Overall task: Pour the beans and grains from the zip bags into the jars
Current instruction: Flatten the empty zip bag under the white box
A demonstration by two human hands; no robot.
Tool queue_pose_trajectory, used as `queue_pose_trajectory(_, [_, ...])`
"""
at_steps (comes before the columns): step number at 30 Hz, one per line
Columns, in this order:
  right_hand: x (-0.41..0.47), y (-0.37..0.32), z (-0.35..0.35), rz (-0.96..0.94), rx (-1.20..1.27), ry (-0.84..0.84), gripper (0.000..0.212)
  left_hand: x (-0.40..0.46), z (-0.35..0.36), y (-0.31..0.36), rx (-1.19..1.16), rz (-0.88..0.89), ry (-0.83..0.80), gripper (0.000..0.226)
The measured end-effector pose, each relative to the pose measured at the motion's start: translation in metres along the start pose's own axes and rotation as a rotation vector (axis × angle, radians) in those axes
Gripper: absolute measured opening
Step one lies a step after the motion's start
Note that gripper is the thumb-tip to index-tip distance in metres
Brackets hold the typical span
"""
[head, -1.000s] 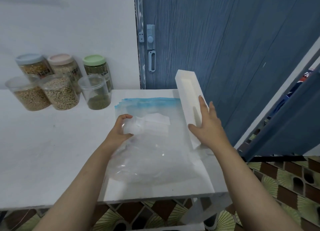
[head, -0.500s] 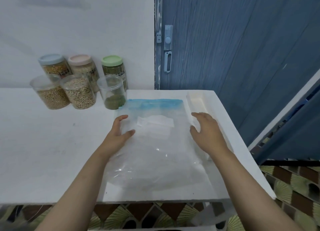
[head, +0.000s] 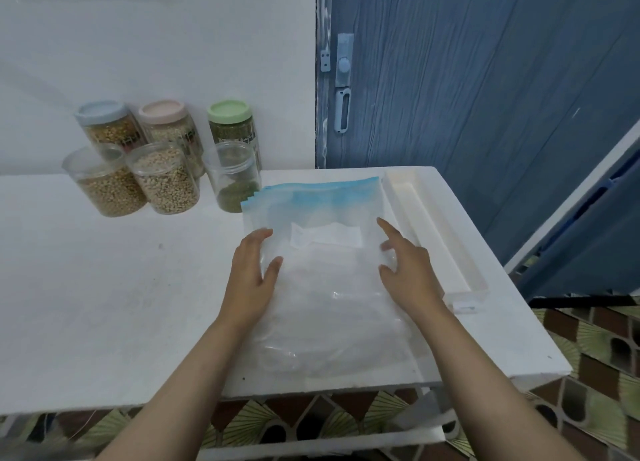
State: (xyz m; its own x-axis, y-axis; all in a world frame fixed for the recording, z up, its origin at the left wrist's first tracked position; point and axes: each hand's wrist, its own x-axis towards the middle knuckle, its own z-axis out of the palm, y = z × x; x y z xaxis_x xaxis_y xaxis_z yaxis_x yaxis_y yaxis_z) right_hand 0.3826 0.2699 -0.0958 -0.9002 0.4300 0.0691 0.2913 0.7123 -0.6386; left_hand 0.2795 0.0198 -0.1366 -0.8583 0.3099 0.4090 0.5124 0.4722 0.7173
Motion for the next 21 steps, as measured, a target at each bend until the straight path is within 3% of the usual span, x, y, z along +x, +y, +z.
queue_pose_trajectory(7, [0.007, 0.000, -0.002, 0.242, 0.213, -0.049, 0.069, 0.005, -0.004, 0.022, -0.063, 0.116, 0.076, 0.047])
queue_pose_trajectory(13, [0.007, -0.011, -0.005, 0.071, -0.017, -0.197, 0.090, 0.013, -0.003, 0.028, -0.048, 0.146, 0.101, 0.048])
queue_pose_trajectory(17, [0.003, -0.017, -0.005, 0.175, -0.115, -0.323, 0.095, 0.009, 0.000, 0.024, 0.005, 0.153, 0.097, 0.050])
queue_pose_trajectory(21, [0.014, -0.026, -0.008, 0.241, -0.208, -0.338, 0.104, 0.006, 0.004, 0.015, 0.036, 0.122, 0.088, 0.051])
